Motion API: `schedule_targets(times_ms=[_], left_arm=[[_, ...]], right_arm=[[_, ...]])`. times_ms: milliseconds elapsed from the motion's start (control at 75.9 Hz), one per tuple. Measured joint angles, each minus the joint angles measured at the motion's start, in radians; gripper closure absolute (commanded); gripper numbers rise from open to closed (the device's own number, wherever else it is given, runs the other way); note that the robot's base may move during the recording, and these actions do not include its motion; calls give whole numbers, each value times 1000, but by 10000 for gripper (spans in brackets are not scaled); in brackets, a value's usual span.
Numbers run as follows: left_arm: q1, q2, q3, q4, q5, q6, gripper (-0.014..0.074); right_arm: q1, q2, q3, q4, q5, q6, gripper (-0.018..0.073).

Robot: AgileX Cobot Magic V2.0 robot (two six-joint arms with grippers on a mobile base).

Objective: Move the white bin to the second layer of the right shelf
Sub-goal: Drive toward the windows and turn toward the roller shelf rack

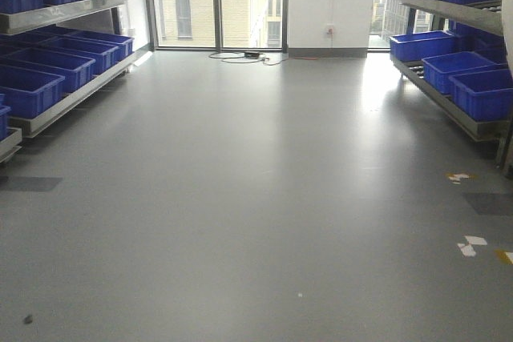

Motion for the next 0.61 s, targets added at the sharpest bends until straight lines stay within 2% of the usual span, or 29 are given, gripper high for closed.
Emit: schedule_targets(times_ms=[606], left_arm=[[0, 0, 0, 0, 0, 0, 512]], right_arm=[[0, 0, 0, 0, 2, 0, 482]])
